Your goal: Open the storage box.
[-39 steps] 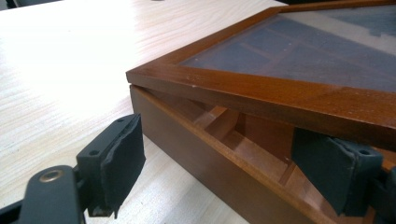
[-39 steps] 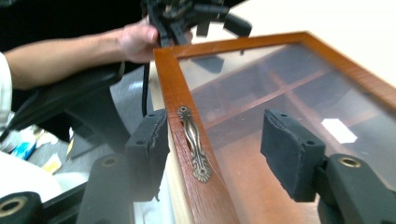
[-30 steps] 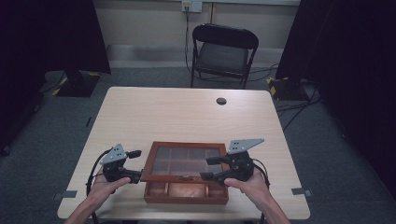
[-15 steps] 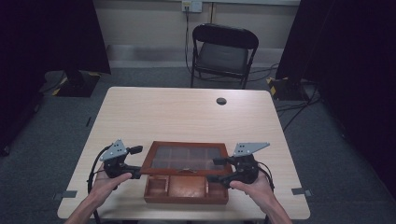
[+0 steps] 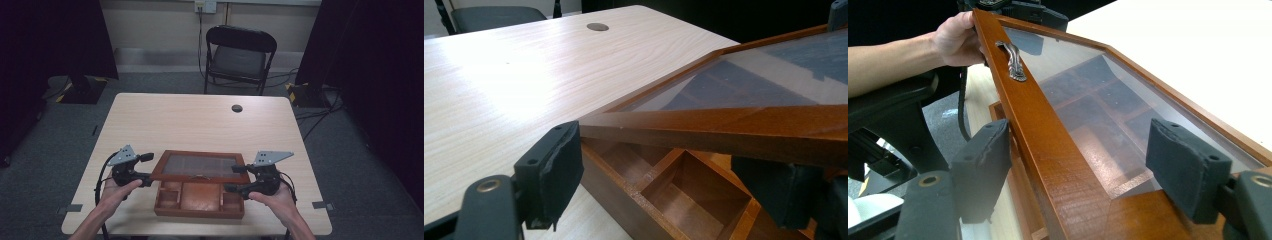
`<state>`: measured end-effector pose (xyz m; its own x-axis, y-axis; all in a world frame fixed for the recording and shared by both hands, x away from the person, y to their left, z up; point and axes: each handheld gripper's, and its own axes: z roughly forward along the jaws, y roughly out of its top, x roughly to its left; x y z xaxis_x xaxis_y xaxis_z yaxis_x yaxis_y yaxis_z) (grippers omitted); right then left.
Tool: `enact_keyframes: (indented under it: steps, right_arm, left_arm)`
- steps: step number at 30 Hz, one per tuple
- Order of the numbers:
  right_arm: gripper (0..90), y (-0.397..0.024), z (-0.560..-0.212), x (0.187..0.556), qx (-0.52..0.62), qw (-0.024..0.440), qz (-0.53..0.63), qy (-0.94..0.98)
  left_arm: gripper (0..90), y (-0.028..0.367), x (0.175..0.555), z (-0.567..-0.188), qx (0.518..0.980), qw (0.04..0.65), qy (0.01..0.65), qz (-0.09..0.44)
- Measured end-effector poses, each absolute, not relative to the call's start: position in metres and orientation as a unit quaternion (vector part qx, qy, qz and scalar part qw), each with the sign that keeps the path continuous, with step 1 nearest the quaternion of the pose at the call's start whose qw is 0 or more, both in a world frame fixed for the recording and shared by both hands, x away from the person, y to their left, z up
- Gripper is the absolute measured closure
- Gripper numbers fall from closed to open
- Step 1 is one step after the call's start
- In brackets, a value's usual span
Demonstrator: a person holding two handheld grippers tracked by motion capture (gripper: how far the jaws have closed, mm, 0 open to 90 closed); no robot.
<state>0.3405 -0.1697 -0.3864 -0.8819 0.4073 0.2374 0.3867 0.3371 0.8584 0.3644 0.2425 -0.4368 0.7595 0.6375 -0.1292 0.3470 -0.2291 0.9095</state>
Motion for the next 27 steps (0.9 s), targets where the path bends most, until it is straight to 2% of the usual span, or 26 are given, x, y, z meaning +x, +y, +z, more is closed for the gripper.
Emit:
enact_keyframes:
  steps: [7,24,27]
  right_arm:
    - [26.0,-0.172,-0.385,0.338,0.245,0.023,0.523,0.816]
    - [21.7,-0.184,-0.379,0.344,0.266,0.051,0.524,0.808]
    - [24.3,-0.187,-0.378,0.351,0.274,0.059,0.53,0.801]
  left_arm:
    - [24.6,0.242,0.366,-0.434,0.776,0.532,0.313,0.13]
    - [26.1,0.237,0.372,-0.425,0.767,0.551,0.306,0.121]
    - [31.9,0.237,0.377,-0.421,0.766,0.557,0.303,0.109]
